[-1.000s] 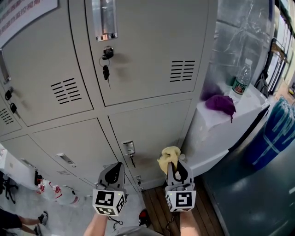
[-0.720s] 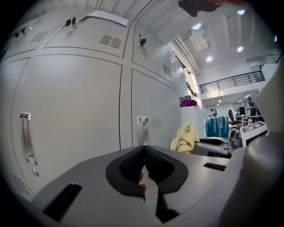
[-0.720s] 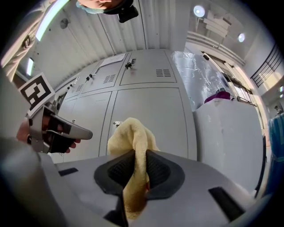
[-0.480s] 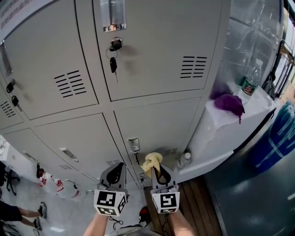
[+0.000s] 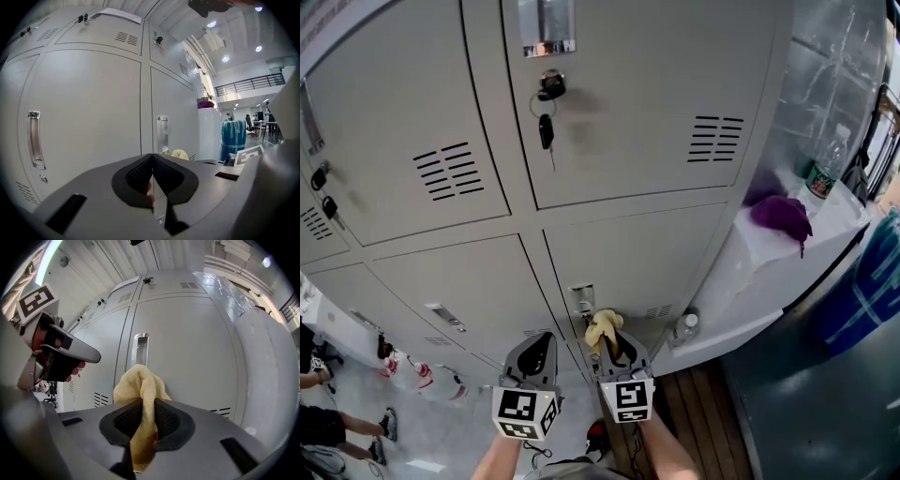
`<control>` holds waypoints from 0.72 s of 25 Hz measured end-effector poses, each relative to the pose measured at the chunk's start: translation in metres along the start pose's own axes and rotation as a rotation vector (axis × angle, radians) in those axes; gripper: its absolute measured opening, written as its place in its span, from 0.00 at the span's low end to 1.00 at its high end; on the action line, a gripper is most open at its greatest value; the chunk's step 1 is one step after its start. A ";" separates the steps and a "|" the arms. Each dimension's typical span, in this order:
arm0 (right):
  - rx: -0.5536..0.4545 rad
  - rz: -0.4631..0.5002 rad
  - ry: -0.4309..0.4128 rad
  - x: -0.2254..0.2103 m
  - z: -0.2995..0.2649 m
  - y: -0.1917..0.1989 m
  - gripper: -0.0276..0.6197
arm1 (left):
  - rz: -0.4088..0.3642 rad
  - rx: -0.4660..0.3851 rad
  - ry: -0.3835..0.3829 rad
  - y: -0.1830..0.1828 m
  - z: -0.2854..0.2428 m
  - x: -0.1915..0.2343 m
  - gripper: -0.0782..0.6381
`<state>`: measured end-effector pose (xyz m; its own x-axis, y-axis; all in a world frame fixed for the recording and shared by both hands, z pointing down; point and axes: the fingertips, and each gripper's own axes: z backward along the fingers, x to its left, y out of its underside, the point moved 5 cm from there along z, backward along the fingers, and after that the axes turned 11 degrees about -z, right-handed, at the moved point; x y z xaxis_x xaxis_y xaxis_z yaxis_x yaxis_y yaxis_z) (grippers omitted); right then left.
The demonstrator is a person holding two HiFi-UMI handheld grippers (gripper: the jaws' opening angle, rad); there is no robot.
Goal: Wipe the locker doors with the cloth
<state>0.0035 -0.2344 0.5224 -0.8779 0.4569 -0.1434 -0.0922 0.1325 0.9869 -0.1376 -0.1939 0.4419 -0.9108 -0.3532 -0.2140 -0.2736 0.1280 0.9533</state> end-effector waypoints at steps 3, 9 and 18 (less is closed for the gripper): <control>0.003 -0.002 0.000 0.001 -0.007 0.002 0.16 | 0.000 0.004 0.000 0.002 -0.002 0.004 0.14; 0.002 0.000 0.014 -0.001 -0.015 0.005 0.16 | -0.002 0.004 0.000 0.003 -0.004 0.010 0.14; 0.005 0.006 0.064 -0.017 -0.015 0.008 0.16 | -0.007 -0.006 0.007 -0.001 -0.006 0.013 0.14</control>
<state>0.0106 -0.2542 0.5334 -0.9065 0.4008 -0.1326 -0.0848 0.1348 0.9872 -0.1472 -0.2036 0.4397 -0.9065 -0.3609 -0.2193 -0.2782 0.1199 0.9530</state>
